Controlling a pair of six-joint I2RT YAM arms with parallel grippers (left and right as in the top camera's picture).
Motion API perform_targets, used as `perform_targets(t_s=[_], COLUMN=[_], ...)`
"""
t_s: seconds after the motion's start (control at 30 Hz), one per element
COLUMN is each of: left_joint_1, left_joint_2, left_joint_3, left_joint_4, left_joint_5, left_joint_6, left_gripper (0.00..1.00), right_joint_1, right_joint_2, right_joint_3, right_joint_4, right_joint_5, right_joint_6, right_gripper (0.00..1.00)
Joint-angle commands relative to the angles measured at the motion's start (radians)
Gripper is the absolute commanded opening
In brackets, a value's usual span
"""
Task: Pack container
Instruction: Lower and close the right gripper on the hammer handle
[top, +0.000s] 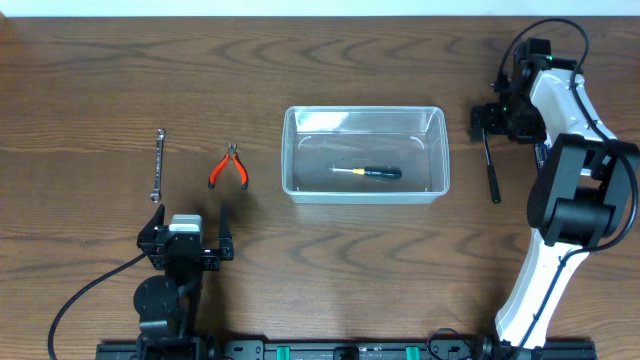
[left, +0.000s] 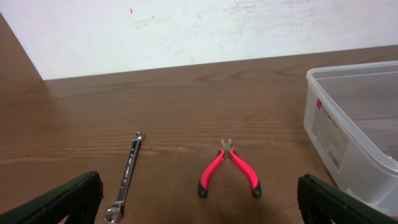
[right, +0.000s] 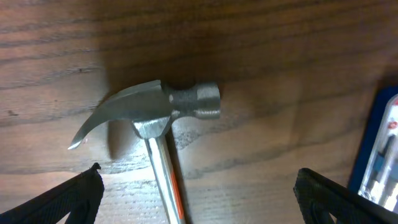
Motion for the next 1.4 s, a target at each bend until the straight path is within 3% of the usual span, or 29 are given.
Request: perform_targets(t_s=[0.0,0.47,0.6,0.9,1.37], left_joint_1=[-0.002,-0.002,-0.002,-0.002,-0.002], left_joint_2=[-0.001,-0.001,-0.001,-0.001,-0.001], left_joint_3=[-0.027,-0.027,-0.027,-0.027,-0.027], left_joint_4=[-0.01,-0.01,-0.01,-0.01,-0.01], left_joint_5=[0.014,0.014,0.014,0.014,0.014], left_joint_6=[-0.008,-0.008,-0.008,-0.008,-0.008], left_gripper=[0.98,0.98,0.98,0.98,0.98], right_joint_1=[0.015,0.046,0.047,0.047,0.047], right_joint_2=[0.016,0.018,0.018,0.02,0.04], right_joint_3=[-0.005,-0.005,-0.005,-0.006,-0.006], right_joint_4=[0.006,0.05,0.047,0.037,0.039], right_joint_5=[-0.006,-0.007,-0.006,-0.006,-0.006], right_joint_6=[-0.034,-0.07,-0.069,-0.062,-0.07], right_gripper=[0.99,0.94,0.84,0.78,0.79])
